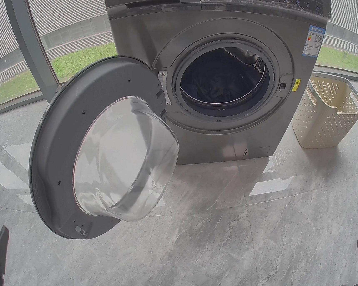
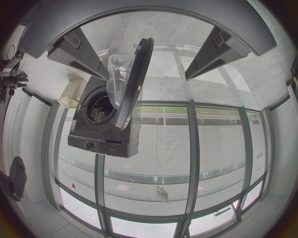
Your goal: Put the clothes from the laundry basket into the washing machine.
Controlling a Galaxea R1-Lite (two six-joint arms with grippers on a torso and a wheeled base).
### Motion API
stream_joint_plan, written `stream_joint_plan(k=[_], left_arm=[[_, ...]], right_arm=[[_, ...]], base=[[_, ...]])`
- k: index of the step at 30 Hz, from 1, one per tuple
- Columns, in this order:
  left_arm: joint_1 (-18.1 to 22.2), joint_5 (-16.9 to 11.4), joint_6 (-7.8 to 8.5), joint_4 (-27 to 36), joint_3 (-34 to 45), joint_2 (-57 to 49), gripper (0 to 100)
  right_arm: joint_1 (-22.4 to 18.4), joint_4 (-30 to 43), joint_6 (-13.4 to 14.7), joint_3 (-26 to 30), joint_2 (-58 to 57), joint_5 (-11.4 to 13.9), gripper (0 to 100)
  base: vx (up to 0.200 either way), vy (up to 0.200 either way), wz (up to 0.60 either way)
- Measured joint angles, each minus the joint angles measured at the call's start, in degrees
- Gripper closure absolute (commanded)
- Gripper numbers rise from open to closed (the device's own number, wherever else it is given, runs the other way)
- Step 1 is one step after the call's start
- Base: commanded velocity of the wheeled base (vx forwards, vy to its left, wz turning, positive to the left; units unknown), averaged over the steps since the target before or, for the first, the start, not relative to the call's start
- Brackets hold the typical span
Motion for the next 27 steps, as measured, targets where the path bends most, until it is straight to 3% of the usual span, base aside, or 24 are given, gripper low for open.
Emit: stream_joint_plan(k=[3,9,15,21,27], left_arm=[[-0.20,-1.82,-0.05,-4.05,-2.02,7.97,0],[-0.38,-8.30,-0.33,-11.15,-6.77,23.95,0],[-0.63,-14.90,-0.46,-13.96,-10.92,33.66,0],[-4.44,-15.80,-1.01,-14.14,-11.45,37.05,0],[-12.95,-15.85,-3.73,-13.81,-11.03,35.65,0]], right_arm=[[-0.02,0.00,0.00,0.00,0.00,0.00,0],[-0.02,0.00,0.05,0.00,0.02,0.00,0],[-0.02,0.00,0.00,0.00,0.02,0.00,0],[0.00,0.00,-0.02,0.00,0.02,0.00,0],[-0.04,0.00,-0.02,0.00,0.02,0.00,0]], base=[[0.000,0.000,0.00],[0.000,0.000,0.00],[0.000,0.000,0.00],[0.000,0.000,0.00],[0.000,0.000,0.00]])
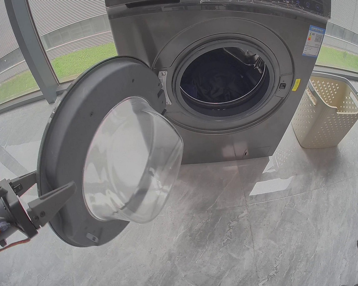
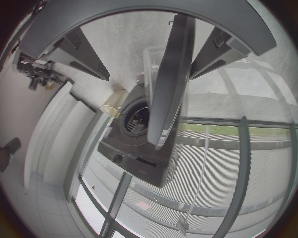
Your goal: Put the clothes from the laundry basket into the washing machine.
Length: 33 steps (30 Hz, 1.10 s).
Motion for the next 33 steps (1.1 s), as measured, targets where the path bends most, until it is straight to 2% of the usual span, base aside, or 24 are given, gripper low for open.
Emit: stream_joint_plan(k=[3,7,11,20,26,33], left_arm=[[-5.02,0.29,-2.01,0.54,0.24,-2.15,0],[-7.58,0.82,-2.93,0.82,0.83,-4.22,0],[-5.90,1.80,-3.08,0.76,1.02,-5.32,0],[3.22,2.46,-2.71,0.18,0.99,-4.02,0],[3.05,2.55,-1.55,0.24,1.66,-1.60,0],[-0.87,2.86,-1.22,-0.55,1.24,1.96,0]], right_arm=[[0.01,0.00,0.00,0.00,0.00,0.00,0],[0.04,0.00,0.00,0.00,0.00,0.00,0],[0.01,0.00,-0.01,0.00,0.00,0.00,0],[0.04,0.00,0.00,0.00,0.00,0.00,0],[0.01,0.00,0.00,0.00,0.00,-0.02,0],[0.04,0.00,-0.09,0.00,0.00,0.00,0]], base=[[0.000,0.000,0.00],[0.000,0.000,0.00],[0.000,0.000,0.00],[0.000,0.000,0.00],[0.000,0.000,0.00],[0.000,0.000,0.00]])
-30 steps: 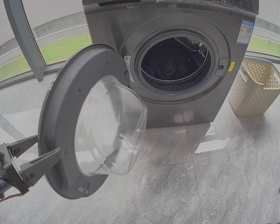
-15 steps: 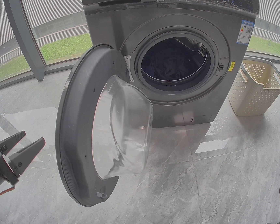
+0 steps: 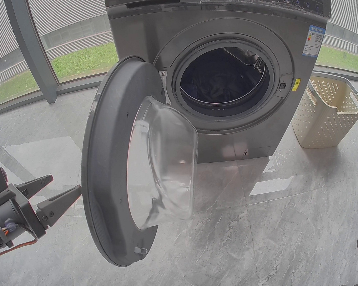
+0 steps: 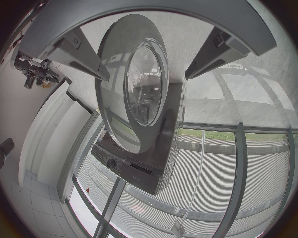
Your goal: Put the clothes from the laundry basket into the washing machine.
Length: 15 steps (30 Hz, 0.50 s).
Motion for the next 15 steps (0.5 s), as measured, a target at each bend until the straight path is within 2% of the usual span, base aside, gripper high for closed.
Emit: stream_joint_plan(k=[3,8,15], left_arm=[[-2.21,1.89,-0.12,-2.28,-0.46,1.73,0],[-6.91,6.81,-0.26,-7.89,-1.62,6.41,0],[-12.07,10.92,-0.39,-12.81,-4.55,13.28,0]], right_arm=[[-0.02,0.00,0.00,0.00,0.00,0.00,0],[-0.02,0.00,0.00,0.00,0.00,0.00,0],[0.00,0.00,-0.02,0.00,0.00,0.00,0]], base=[[0.000,0.000,0.00],[0.000,0.000,0.00],[0.000,0.000,0.00]])
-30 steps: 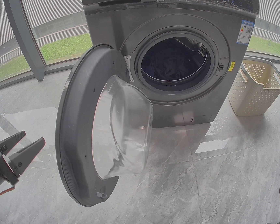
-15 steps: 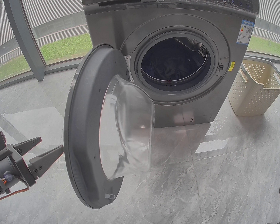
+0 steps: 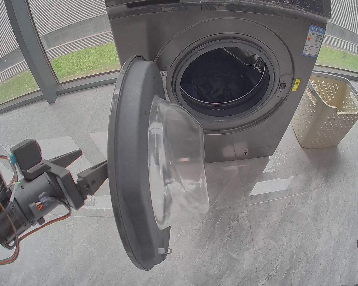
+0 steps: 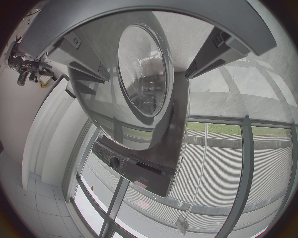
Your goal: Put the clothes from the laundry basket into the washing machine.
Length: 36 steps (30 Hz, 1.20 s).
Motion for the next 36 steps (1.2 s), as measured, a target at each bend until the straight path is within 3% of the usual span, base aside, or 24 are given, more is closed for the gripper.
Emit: stream_joint_plan(k=[19,29,36], left_arm=[[-8.37,0.93,-0.09,-8.18,-11.91,15.19,0],[-9.13,1.05,-0.16,-11.12,-21.22,23.88,0],[-9.24,1.95,-1.63,-11.09,-28.06,29.17,0]], right_arm=[[-0.04,0.00,0.00,0.00,0.00,0.00,0],[-0.02,0.00,0.00,0.00,0.00,0.00,0],[-0.02,0.00,0.00,0.00,0.00,0.00,0]], base=[[0.000,0.000,0.00],[0.000,0.000,0.00],[0.000,0.000,0.00]])
